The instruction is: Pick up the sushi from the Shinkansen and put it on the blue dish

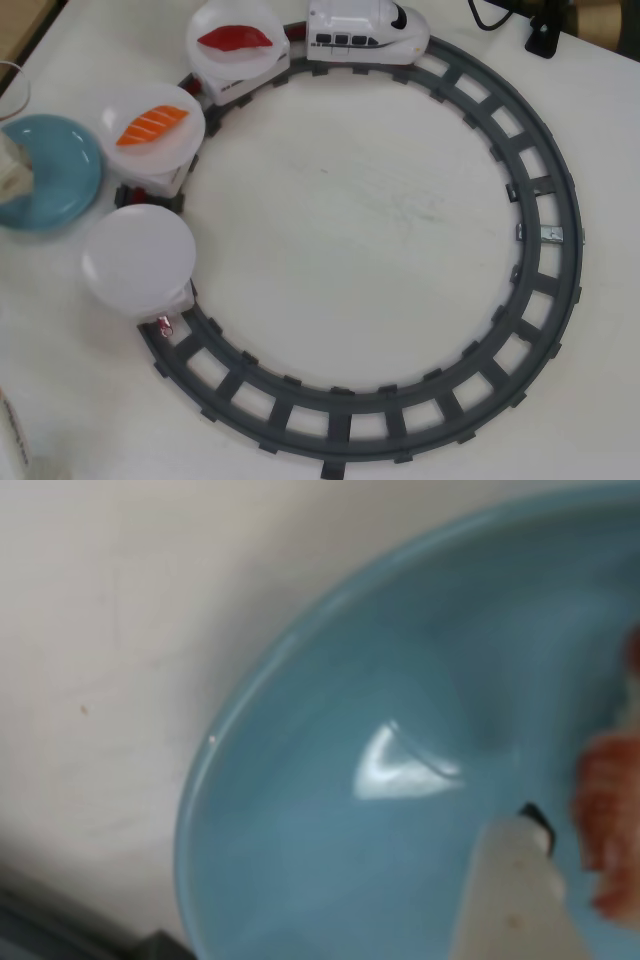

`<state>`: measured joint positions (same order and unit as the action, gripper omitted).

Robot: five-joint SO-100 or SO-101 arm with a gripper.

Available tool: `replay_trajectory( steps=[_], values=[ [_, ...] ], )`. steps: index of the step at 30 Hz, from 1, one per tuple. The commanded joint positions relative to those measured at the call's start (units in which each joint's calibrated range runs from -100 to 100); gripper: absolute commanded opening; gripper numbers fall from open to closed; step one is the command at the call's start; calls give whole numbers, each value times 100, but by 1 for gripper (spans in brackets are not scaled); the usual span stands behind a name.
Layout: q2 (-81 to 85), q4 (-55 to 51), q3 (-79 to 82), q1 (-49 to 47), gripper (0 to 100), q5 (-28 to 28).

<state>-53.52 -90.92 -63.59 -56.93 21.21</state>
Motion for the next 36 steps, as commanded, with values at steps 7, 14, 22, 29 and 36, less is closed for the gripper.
replay_trajectory(
  steps=[7, 14, 22, 29, 36],
  values=[
    [163, -313, -341, 244, 26, 107],
    [197, -840, -1234, 411, 26, -66],
    [1532, -840, -206, 349, 26, -348],
    [3274, -840, 2012, 349, 26, -1033],
    [5016, -840, 4627, 376, 26, -1420]
  ],
)
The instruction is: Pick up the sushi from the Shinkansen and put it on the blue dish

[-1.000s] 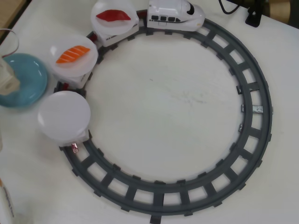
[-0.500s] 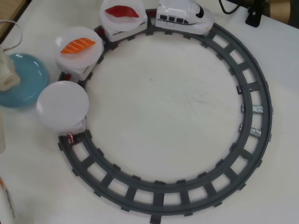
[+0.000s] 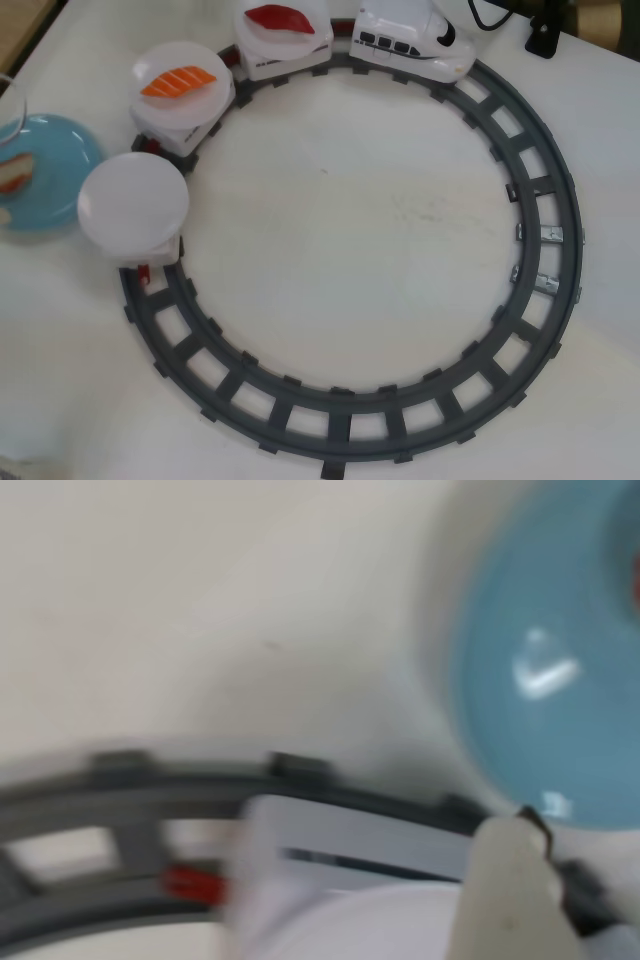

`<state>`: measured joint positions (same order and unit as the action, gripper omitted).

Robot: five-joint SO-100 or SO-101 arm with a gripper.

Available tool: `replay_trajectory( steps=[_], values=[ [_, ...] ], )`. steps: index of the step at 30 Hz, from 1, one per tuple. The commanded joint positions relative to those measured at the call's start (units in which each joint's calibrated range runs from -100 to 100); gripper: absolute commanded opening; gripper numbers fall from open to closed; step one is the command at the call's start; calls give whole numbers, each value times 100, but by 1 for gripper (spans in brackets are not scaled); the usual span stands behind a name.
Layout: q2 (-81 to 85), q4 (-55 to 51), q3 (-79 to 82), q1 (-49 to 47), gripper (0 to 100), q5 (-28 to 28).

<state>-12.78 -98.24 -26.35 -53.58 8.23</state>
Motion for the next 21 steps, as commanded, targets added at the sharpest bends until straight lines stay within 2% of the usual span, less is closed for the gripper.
replay_trajectory(
  steps=[1, 7, 11, 17, 21],
  values=[
    [1183, -109, 1282, 58, 26, -137],
    [2759, -24, 3293, 67, 26, -137],
    [3870, 410, 4556, 67, 24, -122],
    [4808, 732, 5818, 85, 5, -195],
    [4949, 928, 5917, 252, 3, -211]
  ],
)
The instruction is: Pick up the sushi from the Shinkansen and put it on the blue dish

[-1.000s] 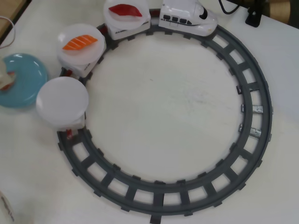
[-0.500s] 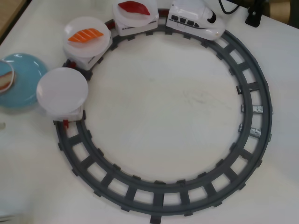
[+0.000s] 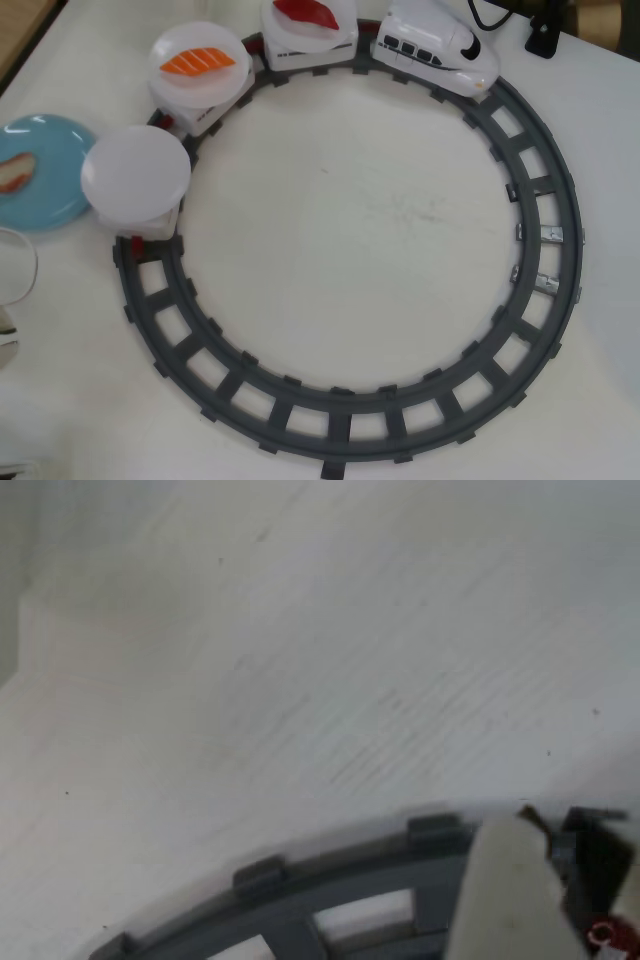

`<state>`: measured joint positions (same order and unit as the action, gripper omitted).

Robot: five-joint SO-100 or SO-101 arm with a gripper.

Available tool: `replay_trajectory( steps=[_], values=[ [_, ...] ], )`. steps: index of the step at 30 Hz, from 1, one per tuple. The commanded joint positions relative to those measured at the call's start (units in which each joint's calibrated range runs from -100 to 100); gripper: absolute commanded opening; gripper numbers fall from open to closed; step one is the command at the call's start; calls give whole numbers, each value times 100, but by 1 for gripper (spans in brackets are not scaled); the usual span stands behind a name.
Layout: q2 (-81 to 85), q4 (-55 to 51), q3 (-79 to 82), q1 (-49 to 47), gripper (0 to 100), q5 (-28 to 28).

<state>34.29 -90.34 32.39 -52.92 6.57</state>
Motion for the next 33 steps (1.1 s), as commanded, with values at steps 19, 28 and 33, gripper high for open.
replay_trajectory(
  steps=[19, 28, 33],
  values=[
    [2042, 1930, 2316, 539, 3, -422],
    [2382, 2414, 3434, 627, 3, -427],
    [2407, 2685, 3858, 627, 3, -505]
  ],
)
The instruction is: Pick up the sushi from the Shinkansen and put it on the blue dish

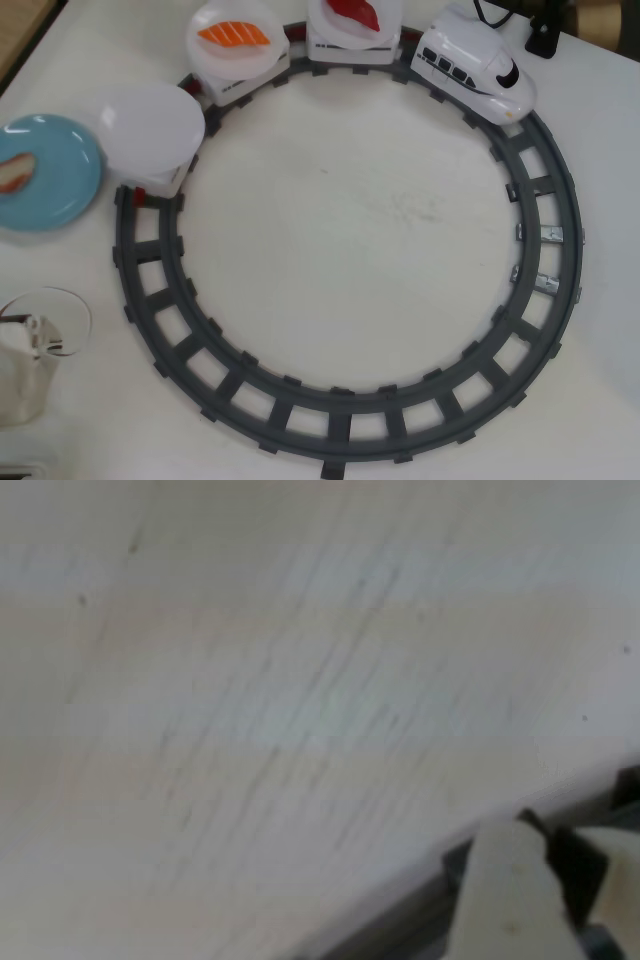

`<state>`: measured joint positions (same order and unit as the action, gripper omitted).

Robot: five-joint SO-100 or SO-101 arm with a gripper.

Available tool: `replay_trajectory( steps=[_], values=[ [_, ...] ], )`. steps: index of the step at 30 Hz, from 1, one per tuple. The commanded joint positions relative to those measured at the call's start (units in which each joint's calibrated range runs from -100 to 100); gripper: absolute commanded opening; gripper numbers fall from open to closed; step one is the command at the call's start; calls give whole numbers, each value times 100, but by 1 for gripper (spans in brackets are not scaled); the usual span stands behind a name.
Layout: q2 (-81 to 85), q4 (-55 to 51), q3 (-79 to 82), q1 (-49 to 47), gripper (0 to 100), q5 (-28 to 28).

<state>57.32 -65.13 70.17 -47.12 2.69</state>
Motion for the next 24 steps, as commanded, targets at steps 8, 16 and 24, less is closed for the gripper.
replay_trajectory(
  steps=[8, 16, 24],
  values=[
    [112, 309, 323, 46, 3, -269],
    [112, 827, 999, 46, 3, -269],
    [112, 1243, 1323, -24, 3, -264]
  ],
)
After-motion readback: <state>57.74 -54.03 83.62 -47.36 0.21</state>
